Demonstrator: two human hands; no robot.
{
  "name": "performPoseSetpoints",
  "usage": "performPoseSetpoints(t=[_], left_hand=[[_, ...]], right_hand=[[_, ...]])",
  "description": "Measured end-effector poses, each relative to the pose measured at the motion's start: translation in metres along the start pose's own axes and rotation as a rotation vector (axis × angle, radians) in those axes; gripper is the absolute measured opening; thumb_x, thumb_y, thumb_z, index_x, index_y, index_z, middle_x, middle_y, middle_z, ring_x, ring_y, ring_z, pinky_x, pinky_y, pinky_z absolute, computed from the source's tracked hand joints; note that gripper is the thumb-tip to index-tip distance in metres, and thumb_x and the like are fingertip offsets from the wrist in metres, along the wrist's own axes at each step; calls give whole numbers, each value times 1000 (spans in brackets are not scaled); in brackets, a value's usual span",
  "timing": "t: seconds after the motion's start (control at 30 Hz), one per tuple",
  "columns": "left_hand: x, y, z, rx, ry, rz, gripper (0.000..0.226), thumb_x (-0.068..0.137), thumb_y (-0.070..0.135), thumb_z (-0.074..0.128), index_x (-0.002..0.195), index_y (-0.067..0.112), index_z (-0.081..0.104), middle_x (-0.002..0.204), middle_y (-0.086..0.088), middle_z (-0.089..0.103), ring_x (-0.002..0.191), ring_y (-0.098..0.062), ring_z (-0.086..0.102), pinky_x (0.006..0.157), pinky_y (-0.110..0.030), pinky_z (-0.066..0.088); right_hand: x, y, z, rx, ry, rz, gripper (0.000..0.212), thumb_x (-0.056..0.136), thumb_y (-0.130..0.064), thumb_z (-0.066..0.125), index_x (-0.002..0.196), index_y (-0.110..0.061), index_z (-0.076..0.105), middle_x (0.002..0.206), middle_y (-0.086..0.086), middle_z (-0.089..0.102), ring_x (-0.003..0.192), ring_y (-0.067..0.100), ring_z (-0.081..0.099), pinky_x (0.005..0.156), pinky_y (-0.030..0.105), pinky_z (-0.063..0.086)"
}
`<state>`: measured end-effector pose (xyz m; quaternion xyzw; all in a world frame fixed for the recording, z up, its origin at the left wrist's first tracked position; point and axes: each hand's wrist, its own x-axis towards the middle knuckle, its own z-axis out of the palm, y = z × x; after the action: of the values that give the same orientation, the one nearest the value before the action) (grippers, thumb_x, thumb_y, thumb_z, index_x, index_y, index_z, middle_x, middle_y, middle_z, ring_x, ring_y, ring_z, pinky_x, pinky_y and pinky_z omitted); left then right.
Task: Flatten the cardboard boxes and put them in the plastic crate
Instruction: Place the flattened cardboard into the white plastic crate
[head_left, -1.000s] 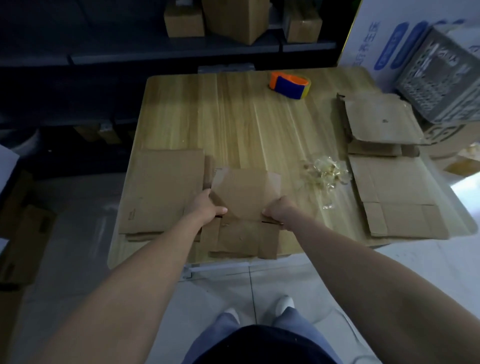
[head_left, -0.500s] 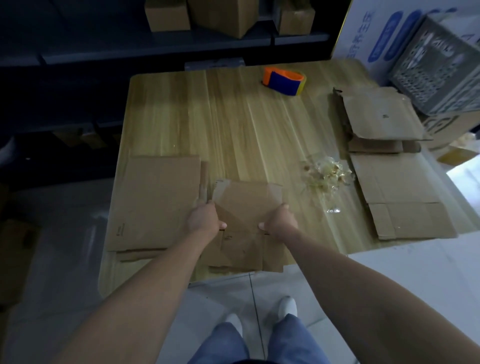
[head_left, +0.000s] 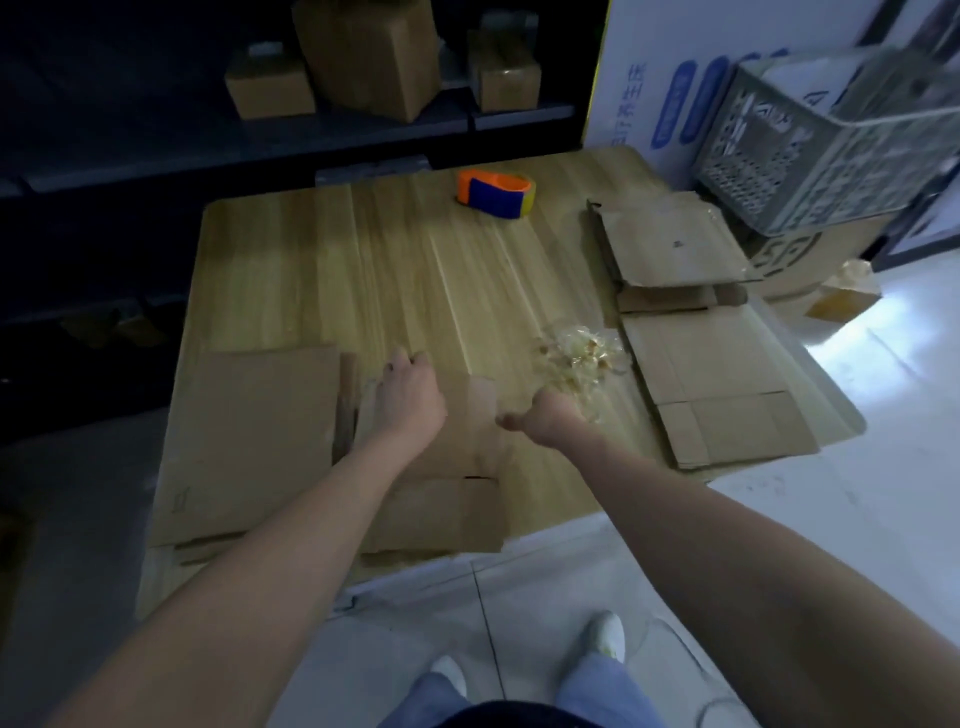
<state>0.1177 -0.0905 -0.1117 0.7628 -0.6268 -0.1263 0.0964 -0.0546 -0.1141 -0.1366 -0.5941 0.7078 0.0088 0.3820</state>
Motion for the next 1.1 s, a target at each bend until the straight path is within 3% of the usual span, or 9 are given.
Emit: performPoseSetpoints(t=[0.17,0.3,0.4,0.47,0.6,0.73,0.9,1.0,1.1], left_hand=[[26,110,11,-312,-110,22,36,85,17,64,118,5,55,123,-15,49,106,-30,54,93,-33,39],[34,206,44,-490,-260,-32,44,86,21,65,124,3,52,123,-15,57,112,-29,55,91,-31,41],[33,260,79,-535,-381,-117,30,86,21,65,110,4,58,107,-12,58,103,-26,57,81,-29,41],[33,284,100,-550,-477,-228,42,86,20,66,117,-6,56,116,-17,59,111,-29,56,83,-31,43],[35,309,132,-540,-488,-407,64,86,23,67,135,-5,37,144,-23,36,130,-33,40,103,-33,37],[40,315,153,-625,-430,-519,52,84,20,70,125,-6,50,134,-23,49,123,-32,47,100,-36,42],[48,319,170,-780,-407,-654,37,83,15,70,114,-2,60,124,-17,58,112,-30,56,88,-34,48],[47,323,172,-905,-452,-734,36,84,12,69,115,-4,59,120,-18,61,103,-29,60,84,-38,48],[53,330,163,-976,-498,-751,48,85,14,68,126,-3,52,129,-18,57,115,-31,55,94,-43,47]], right_hand=[[11,56,-88,41,172,-12,43,91,-33,61,120,-2,58,118,16,61,109,31,57,80,30,44],[23,137,-161,148,229,79,43,91,-26,61,123,1,54,119,17,59,109,31,57,85,33,47],[35,196,-200,170,248,150,49,91,-28,61,129,1,49,122,17,57,111,32,56,92,39,48],[45,229,-217,156,245,182,48,91,-29,60,128,1,50,117,15,58,106,30,57,86,37,49],[63,275,-235,144,161,244,51,90,-32,61,127,1,49,114,14,58,101,29,57,86,37,49],[81,298,-231,244,47,279,58,88,-33,64,131,0,45,119,12,54,95,23,49,78,32,42],[100,301,-220,324,-21,271,53,85,-34,66,125,-3,50,125,14,53,108,30,55,94,39,47],[105,303,-220,364,-62,275,34,86,-30,66,106,-5,57,112,13,60,86,22,57,78,32,48],[101,307,-230,504,-115,337,47,88,-39,64,117,-4,54,100,6,59,77,18,53,65,30,44]])
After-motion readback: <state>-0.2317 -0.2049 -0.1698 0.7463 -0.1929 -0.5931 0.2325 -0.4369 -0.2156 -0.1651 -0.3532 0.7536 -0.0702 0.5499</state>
